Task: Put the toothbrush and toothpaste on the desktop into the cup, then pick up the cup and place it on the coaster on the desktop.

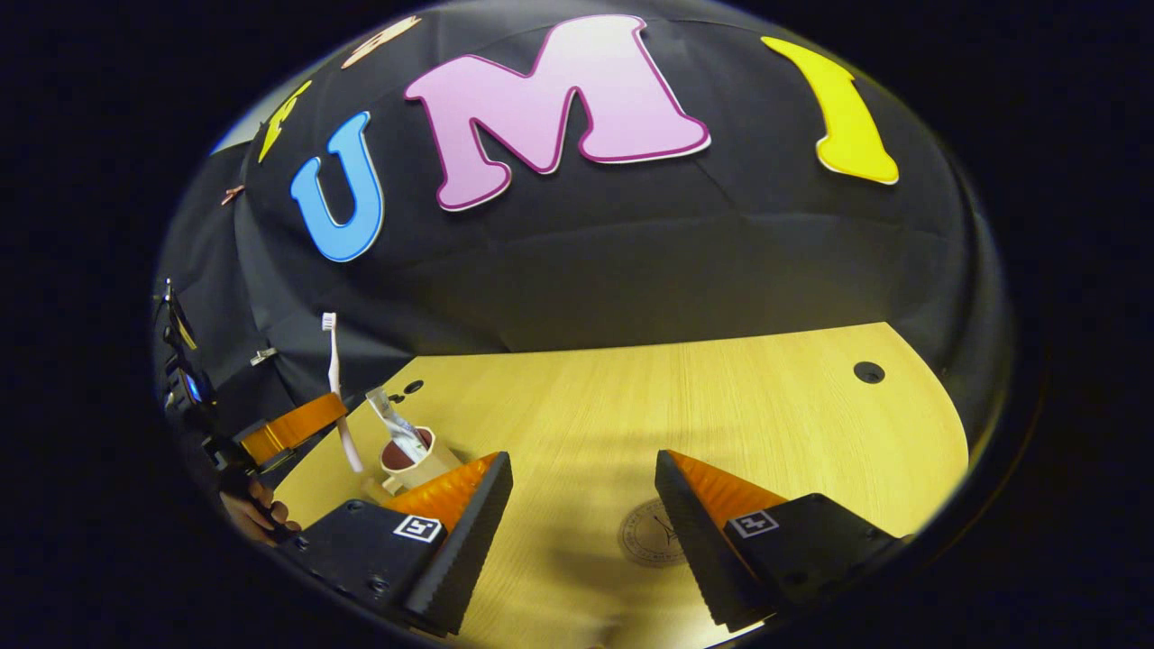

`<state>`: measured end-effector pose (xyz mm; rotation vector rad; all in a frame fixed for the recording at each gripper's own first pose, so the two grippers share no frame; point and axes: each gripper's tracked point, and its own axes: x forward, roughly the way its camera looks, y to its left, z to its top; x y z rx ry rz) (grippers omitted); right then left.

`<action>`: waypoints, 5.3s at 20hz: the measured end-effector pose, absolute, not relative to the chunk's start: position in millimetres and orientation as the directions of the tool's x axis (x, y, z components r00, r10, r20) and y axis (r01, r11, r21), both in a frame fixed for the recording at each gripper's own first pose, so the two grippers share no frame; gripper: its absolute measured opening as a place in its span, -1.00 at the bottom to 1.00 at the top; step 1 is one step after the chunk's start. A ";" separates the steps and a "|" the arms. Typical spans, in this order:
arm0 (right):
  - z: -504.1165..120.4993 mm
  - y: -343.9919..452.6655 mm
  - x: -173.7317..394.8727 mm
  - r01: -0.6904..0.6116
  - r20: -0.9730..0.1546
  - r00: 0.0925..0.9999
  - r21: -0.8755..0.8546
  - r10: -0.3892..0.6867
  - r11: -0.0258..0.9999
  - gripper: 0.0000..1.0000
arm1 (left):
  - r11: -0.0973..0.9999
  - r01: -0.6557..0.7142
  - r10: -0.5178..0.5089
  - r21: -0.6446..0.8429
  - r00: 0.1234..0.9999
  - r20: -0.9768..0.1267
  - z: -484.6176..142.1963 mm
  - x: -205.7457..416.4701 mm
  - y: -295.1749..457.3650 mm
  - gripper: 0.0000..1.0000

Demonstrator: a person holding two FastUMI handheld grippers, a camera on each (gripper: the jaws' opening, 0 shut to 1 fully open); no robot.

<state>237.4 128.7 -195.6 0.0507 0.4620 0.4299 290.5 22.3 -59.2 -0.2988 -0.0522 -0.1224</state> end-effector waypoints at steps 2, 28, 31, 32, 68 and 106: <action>-194.4 119.0 234.9 -0.379 -0.420 0.813 0.144 0.403 0.914 0.96 | 0.948 0.125 -0.105 -0.293 0.991 0.083 -63.0 300.9 25.9 -0.88; -202.0 52.5 213.3 -0.292 -0.447 0.834 0.138 0.322 0.947 0.97 | 0.988 0.093 -0.092 -0.122 0.996 0.014 -104.5 276.9 26.6 0.92; -198.3 38.6 209.9 -0.269 -0.448 0.840 0.145 0.306 0.952 0.97 | 0.991 0.083 -0.091 -0.106 0.993 -0.070 -109.8 269.5 29.6 0.94; -196.5 34.4 208.7 -0.265 -0.448 0.841 0.149 0.304 0.953 0.96 | 0.991 0.079 -0.090 -0.107 0.991 -0.101 -113.0 268.4 30.4 0.95; -204.9 -155.9 92.0 0.191 -0.526 0.848 0.195 -0.062 0.962 0.96 | 0.973 0.214 -0.037 0.084 0.507 -0.861 -207.4 297.8 15.6 -0.30; -205.2 -263.1 12.2 0.398 -0.519 0.808 0.131 -0.279 0.908 0.96 | 0.791 0.598 -0.191 0.125 0.436 -0.880 -203.3 287.6 -215.7 -0.51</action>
